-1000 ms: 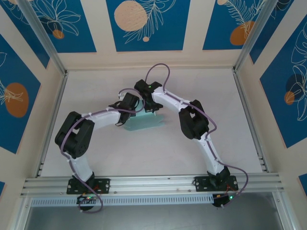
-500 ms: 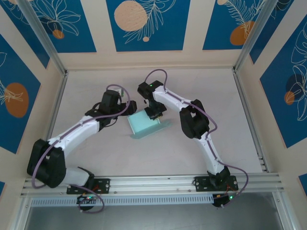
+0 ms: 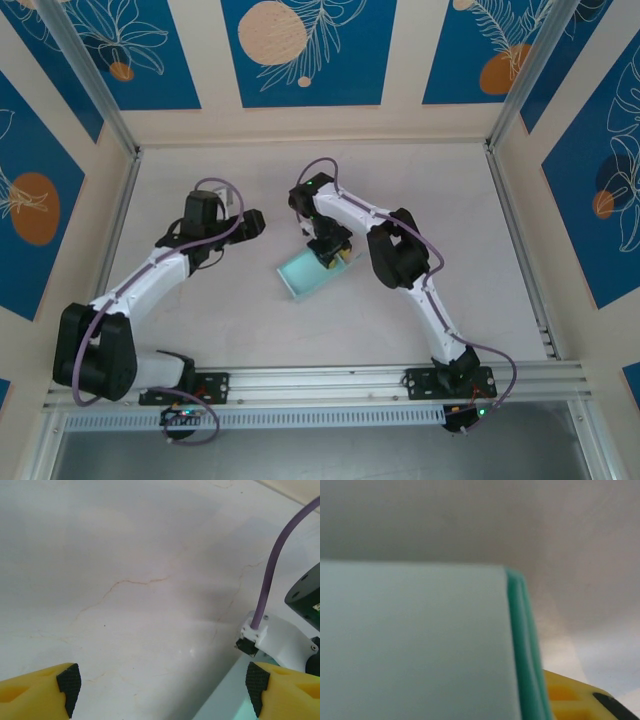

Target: Fold the paper box

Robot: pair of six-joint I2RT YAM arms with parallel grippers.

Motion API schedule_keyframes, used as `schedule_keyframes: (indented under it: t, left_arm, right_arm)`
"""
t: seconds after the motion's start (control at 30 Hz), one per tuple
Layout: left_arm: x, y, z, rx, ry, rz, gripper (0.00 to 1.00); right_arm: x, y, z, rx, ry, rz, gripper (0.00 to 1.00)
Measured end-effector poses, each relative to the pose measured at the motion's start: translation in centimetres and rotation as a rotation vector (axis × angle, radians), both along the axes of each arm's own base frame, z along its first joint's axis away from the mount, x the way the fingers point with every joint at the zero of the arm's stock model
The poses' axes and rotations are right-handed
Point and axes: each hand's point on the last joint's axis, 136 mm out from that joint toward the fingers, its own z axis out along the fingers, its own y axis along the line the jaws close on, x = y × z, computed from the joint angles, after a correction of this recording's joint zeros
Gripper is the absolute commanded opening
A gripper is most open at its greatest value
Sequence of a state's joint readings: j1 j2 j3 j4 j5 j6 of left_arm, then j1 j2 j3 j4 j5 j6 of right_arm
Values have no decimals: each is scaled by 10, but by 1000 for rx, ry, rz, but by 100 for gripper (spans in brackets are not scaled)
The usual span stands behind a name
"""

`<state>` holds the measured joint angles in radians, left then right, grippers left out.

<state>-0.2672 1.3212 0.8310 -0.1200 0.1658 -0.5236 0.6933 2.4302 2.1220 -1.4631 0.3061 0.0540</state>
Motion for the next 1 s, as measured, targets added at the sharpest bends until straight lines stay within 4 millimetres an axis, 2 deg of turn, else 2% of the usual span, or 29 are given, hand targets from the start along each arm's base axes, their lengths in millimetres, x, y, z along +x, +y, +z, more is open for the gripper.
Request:
schedule_keyframes:
  t: [0.1,0.4,0.57,0.67,0.73,0.83,0.93,1.0]
  left_arm:
    - [1,-2,-4,-8,12,-8,87]
    - [3,-2,-8,-22,13,-16,89]
    - [1,4,-15,-1,26,-1,90]
    - [0,9,-20,27,29,7,86]
    - [-1,12,-25,47,32,5,83]
    - [-2,13,-39,76,60,-9,80]
    - [-5,13,-60,101,104,-25,75]
    - [-10,15,-74,117,137,-34,70]
  right_arm:
    - [11,8,10,25,-39,8,55]
    - [50,35,69,152,-229,12,71]
    - [69,54,114,259,-371,-15,72]
    - [71,58,143,307,-454,-49,72]
    - [68,57,168,343,-515,-75,72]
    - [53,45,211,403,-619,-126,72]
    - [28,21,250,478,-720,-199,65]
    - [5,-2,264,519,-770,-263,60]
